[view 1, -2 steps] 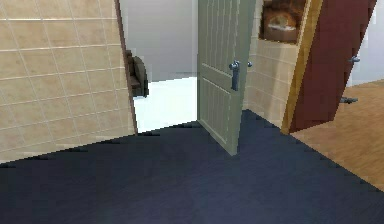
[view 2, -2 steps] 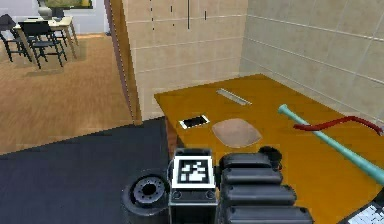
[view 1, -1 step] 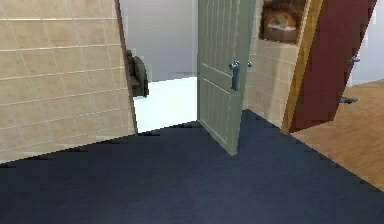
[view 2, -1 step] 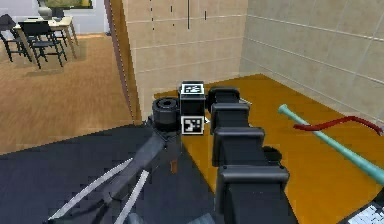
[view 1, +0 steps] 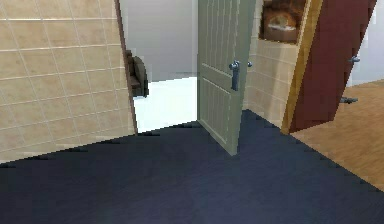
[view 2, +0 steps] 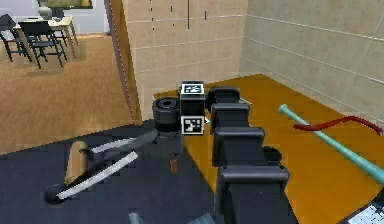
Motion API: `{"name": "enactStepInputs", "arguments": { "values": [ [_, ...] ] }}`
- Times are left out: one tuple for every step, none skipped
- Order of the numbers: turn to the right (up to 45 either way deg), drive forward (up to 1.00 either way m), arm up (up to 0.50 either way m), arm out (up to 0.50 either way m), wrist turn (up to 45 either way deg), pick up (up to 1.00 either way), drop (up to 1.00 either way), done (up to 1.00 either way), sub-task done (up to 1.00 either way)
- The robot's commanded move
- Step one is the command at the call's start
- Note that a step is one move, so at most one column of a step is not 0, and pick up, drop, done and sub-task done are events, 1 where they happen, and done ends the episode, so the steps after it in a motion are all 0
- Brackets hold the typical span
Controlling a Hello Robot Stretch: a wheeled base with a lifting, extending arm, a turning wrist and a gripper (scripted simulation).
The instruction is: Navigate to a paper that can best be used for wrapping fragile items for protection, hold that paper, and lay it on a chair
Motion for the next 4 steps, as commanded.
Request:
{"name": "enactStepInputs", "arguments": {
  "values": [
    [0.0,0.0,0.0,0.0,45.0,0.0,0.0,0.0,0.0],
    [0.0,0.0,0.0,0.0,42.0,0.0,0.0,0.0,0.0],
    [0.0,0.0,-0.46,0.0,0.0,0.0,0.0,0.0,0.0],
    [0.0,0.0,-0.5,0.0,0.0,0.0,0.0,0.0,0.0]
  ]
}}
